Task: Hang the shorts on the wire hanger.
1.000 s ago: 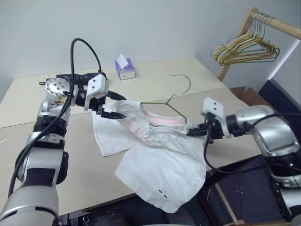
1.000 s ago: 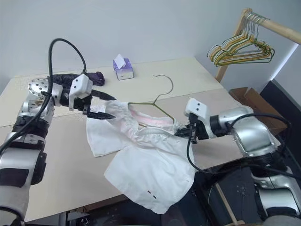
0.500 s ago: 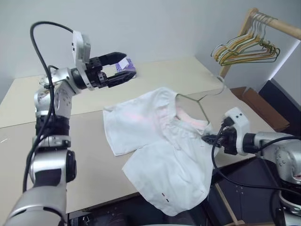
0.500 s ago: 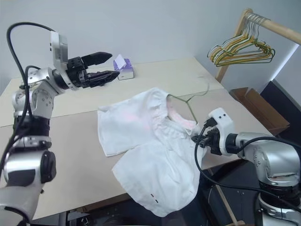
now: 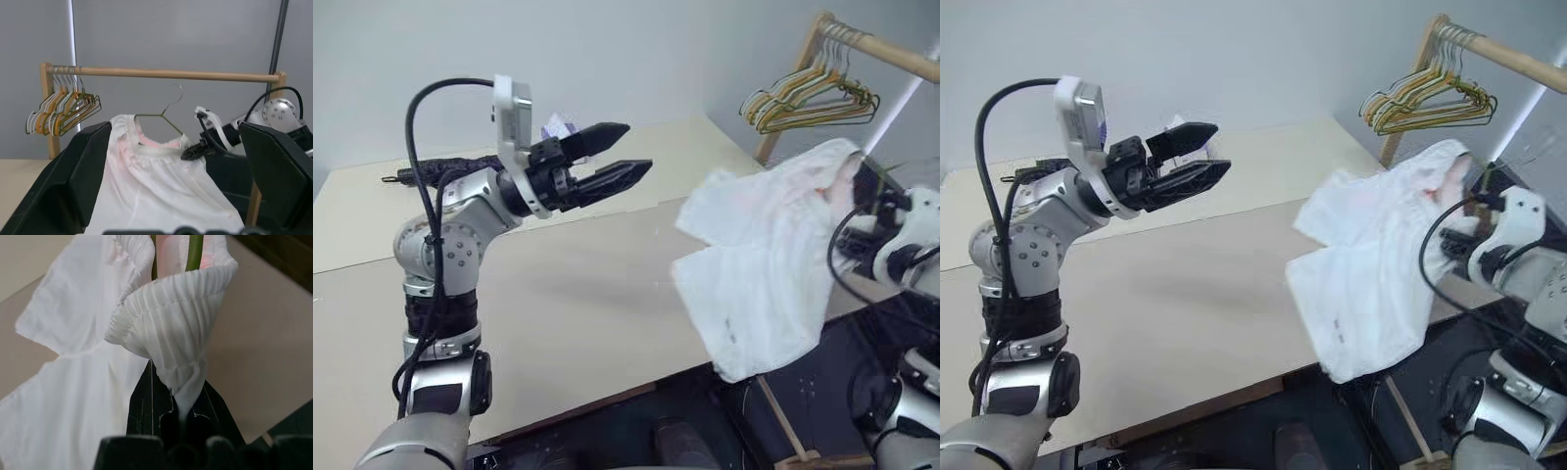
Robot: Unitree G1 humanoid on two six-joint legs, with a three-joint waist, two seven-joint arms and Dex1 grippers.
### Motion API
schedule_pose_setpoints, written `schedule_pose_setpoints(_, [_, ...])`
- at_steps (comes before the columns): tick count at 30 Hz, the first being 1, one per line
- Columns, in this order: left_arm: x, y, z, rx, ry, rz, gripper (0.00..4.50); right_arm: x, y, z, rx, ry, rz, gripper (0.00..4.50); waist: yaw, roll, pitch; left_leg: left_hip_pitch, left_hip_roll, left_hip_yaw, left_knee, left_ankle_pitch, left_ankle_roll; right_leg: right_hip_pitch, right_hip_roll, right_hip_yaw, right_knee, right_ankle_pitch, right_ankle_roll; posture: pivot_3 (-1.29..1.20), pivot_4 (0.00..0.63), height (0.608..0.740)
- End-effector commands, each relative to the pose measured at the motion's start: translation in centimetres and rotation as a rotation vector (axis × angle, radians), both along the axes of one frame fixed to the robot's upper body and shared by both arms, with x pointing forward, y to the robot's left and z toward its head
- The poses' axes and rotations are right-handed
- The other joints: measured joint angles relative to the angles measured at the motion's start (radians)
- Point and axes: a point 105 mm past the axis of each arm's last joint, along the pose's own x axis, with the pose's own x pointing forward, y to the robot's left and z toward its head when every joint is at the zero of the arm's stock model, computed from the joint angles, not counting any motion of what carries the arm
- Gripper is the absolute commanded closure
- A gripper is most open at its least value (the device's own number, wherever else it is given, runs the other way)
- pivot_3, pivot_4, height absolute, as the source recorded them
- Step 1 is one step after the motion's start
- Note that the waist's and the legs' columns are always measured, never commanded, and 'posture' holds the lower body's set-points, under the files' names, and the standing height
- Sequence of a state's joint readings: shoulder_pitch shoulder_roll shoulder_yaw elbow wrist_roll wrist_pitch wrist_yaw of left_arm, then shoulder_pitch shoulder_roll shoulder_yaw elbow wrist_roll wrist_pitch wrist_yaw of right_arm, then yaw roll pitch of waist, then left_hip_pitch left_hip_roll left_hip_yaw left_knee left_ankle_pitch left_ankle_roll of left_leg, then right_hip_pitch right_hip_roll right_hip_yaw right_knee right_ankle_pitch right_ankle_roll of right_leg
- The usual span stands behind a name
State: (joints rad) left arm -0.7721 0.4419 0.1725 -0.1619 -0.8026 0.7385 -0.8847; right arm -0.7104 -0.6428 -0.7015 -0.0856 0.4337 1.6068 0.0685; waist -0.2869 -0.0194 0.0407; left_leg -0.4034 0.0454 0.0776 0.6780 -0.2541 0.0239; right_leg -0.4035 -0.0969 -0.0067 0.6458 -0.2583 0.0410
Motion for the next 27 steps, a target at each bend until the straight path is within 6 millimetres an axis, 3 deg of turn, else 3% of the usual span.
schedule_pose_setpoints(1, [-0.5, -0.2, 0.7, 0.000, -0.056, 0.002, 0.02, 0.1, -2.1, 3.5, 0.055, -0.083, -0.123, 4.50, -0.010, 0.000, 0.000, 0.000, 0.000, 0.000, 0.000, 0.000, 0.000, 0.000, 0.000, 0.001, 0.000, 0.000, 0.000, -0.36, 0.023, 0.740])
schedule_pose_setpoints(6, [-0.5, -0.1, 0.4, 0.012, -0.064, 0.010, 0.02, 0.3, -4.3, 6.8, 0.200, -0.116, -0.286, 4.50, -0.032, 0.002, 0.000, 0.001, -0.002, -0.002, -0.001, 0.000, 0.000, 0.001, 0.000, 0.003, -0.001, 0.000, 0.000, -0.36, 0.017, 0.740])
schedule_pose_setpoints(10, [-0.6, -0.1, 0.4, 0.020, -0.073, 0.005, 0.02, 0.3, -5.1, 7.6, 0.277, -0.089, -0.344, 4.50, -0.035, 0.003, -0.001, 0.003, -0.006, -0.006, -0.004, 0.000, 0.000, 0.001, 0.001, 0.008, -0.003, 0.000, 0.000, -0.36, 0.012, 0.740])
schedule_pose_setpoints(16, [-0.8, -0.1, 0.4, 0.032, -0.086, -0.003, 0.02, -0.1, -6.3, 6.4, 0.361, -0.019, -0.429, 4.50, -0.035, 0.003, -0.001, 0.005, -0.013, -0.012, -0.005, -0.001, 0.001, 0.001, 0.000, 0.018, -0.004, 0.001, 0.002, -0.36, 0.007, 0.740])
schedule_pose_setpoints(27, [-1.0, 0.1, 0.3, 0.050, -0.086, -0.003, 0.02, -0.6, -10.1, 3.4, 0.398, -0.007, -0.580, 4.50, -0.034, 0.004, -0.001, 0.005, -0.014, -0.012, -0.006, 0.000, 0.000, 0.002, 0.000, 0.019, -0.006, 0.001, 0.003, -0.35, 0.002, 0.740])
